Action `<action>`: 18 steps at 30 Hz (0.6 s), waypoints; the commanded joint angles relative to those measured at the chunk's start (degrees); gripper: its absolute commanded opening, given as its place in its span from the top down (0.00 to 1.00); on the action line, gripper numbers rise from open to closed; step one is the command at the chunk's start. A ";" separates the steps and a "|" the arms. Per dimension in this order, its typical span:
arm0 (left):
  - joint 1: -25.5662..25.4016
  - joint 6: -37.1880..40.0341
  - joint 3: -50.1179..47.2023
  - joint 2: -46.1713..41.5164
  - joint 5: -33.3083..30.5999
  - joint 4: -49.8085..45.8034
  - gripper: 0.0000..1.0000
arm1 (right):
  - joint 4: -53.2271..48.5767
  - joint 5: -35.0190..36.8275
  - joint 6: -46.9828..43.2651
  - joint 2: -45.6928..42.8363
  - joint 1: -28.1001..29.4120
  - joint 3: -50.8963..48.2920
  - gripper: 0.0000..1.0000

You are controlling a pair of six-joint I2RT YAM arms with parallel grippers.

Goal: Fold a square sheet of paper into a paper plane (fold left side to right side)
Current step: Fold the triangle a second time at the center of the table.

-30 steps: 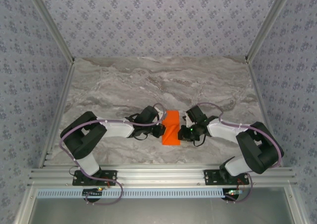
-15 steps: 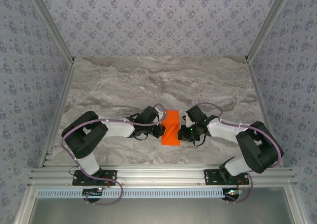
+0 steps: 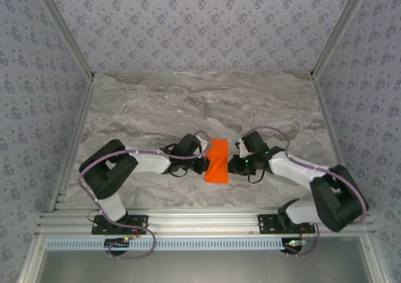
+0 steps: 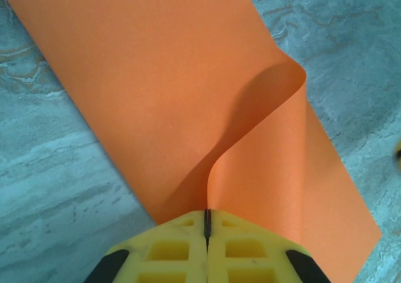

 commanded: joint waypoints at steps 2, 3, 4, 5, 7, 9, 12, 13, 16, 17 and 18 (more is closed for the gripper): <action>0.19 0.65 -0.29 1.29 -0.22 -2.04 0.95 | 6.71 -4.82 3.92 -3.50 -0.63 -1.37 0.89; 0.26 0.64 -0.29 1.19 -0.28 -2.06 0.95 | 8.11 -5.35 4.87 -3.16 -0.37 -1.25 0.90; 0.25 0.70 -0.29 1.17 -0.31 -2.10 0.95 | 9.83 -5.53 5.62 -2.52 -0.13 -1.07 0.90; 0.20 0.70 -0.29 1.09 -0.36 -2.19 0.95 | 11.21 -5.55 6.26 -1.75 0.24 -0.74 0.90; 0.21 0.77 -0.29 1.04 -0.48 -2.35 0.95 | 13.02 -5.59 6.99 0.16 0.87 0.20 0.90; 0.14 0.83 -0.29 1.06 -0.50 -2.54 0.95 | 13.83 -5.24 7.27 2.57 1.65 1.51 0.90; 0.12 0.83 -0.30 1.09 -0.58 -2.58 0.95 | 15.60 -5.13 7.57 6.30 2.81 2.88 0.91; 0.06 0.82 -0.29 1.08 -0.58 -2.56 0.95 | 15.97 -5.09 7.65 7.21 3.03 3.29 0.91; -0.12 0.83 -0.13 1.26 -0.58 -2.46 0.95 | 18.07 -5.21 8.33 9.89 3.60 3.88 0.91; -0.19 0.83 -0.09 1.35 -0.66 -2.45 0.95 | 18.42 -5.22 8.28 10.53 3.78 4.06 0.91; -0.24 0.83 0.02 1.43 -0.66 -2.45 0.95 | 18.49 -5.15 8.28 10.99 3.94 4.23 0.91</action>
